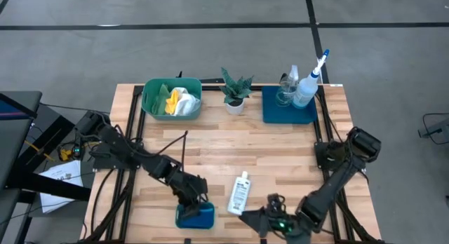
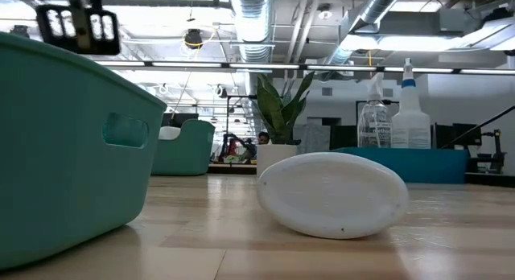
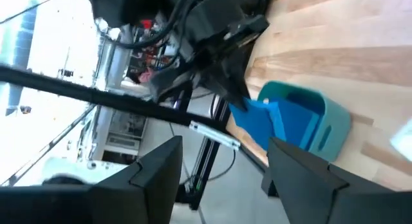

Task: Pick & Place Kitchen Items
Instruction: Put the blue sponge into the bottom green bin

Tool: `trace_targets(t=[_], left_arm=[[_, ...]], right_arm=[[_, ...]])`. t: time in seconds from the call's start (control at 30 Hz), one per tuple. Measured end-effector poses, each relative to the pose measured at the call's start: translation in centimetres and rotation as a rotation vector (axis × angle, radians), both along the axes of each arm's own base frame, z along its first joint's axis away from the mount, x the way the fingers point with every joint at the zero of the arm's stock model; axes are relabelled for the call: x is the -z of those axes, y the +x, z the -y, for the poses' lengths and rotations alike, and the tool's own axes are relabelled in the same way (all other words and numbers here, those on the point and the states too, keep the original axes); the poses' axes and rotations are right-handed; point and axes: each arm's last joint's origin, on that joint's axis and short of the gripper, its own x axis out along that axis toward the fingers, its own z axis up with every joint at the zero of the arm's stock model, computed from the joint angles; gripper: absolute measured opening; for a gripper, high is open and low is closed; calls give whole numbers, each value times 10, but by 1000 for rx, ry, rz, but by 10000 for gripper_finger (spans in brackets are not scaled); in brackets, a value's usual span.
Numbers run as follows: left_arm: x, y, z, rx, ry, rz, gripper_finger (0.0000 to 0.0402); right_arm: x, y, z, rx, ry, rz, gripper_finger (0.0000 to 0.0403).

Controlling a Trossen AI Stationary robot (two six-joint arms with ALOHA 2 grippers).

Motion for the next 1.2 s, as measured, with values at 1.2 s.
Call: trace_targets(t=[1.2], left_arm=[[37,-19,1,31,-2,-10,4]], right_arm=[[8,-17,-8,27,-16,-37,219]])
